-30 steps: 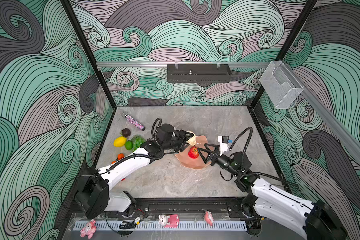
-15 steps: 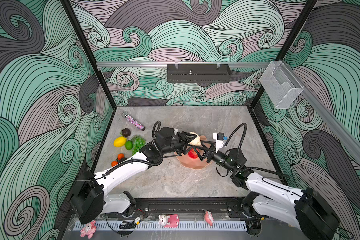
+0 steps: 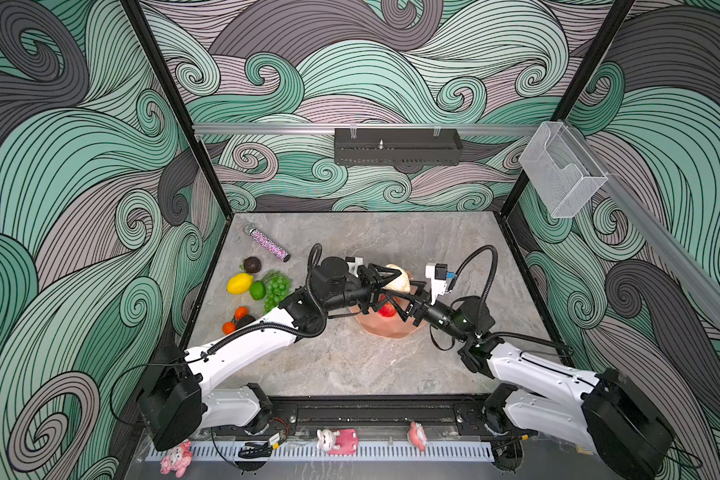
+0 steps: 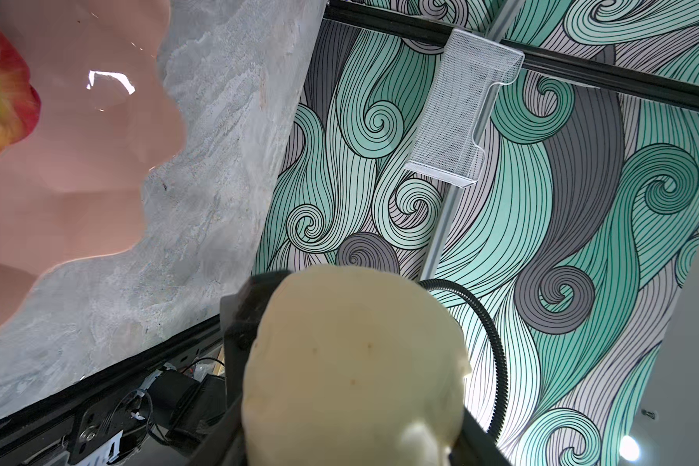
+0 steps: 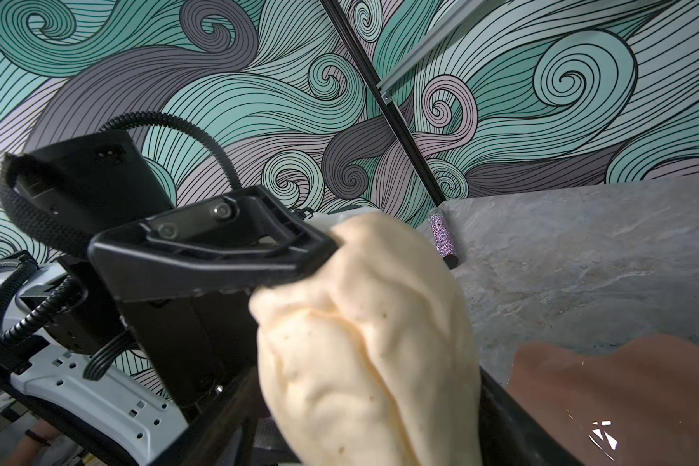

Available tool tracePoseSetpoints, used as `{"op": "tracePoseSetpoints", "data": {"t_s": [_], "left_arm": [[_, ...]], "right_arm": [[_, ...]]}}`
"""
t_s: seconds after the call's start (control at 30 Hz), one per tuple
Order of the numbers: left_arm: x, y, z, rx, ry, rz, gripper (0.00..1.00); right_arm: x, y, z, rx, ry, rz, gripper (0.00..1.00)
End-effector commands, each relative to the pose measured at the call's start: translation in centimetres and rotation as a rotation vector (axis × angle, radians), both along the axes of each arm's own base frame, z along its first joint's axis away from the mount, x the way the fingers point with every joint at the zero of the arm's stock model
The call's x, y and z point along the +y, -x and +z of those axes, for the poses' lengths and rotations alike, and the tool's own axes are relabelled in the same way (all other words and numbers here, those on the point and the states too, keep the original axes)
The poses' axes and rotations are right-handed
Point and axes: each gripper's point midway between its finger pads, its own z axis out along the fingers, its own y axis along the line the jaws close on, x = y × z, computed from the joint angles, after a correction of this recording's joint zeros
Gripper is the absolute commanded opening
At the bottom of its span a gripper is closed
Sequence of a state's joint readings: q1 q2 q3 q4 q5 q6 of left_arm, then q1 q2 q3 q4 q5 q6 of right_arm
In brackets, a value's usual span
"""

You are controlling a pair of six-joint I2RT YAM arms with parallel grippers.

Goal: Place and organize the fake fruits in the fruit bowl
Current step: 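Close the right gripper on the pale pear and open the left gripper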

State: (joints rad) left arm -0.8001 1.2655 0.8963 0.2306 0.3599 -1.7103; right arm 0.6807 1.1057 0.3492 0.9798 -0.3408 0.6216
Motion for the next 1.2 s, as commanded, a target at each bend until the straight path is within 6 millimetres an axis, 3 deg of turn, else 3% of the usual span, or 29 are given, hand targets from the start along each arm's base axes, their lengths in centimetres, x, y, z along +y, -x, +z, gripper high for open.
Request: {"op": "tracePoseSetpoints", "data": {"t_s": [0.0,0.27,0.53,0.87,1.17], "left_arm": [[0.1,0.3,1.8,-0.033,0.056,-0.001,0.59],[0.2,0.4,1.2,-0.017,0.058,0.003,0.59],[0.2,0.5,0.7,-0.008,0.055,0.004,0.59],[0.1,0.7,-0.4,0.011,0.033,0.003,0.59],[0.2,0.6,-2.3,0.014,-0.051,-0.005,0.65]], "right_arm": [[0.0,0.6,2.8,-0.067,-0.058,0.015,0.70],[-0.8,0.7,3.4,-0.075,-0.072,-0.016,0.65],[-1.3,0.6,4.2,-0.086,-0.088,-0.041,0.71],[-1.3,0.6,4.3,-0.088,-0.079,-0.043,0.54],[-1.7,0.2,2.2,-0.047,0.035,-0.087,0.45]]}}
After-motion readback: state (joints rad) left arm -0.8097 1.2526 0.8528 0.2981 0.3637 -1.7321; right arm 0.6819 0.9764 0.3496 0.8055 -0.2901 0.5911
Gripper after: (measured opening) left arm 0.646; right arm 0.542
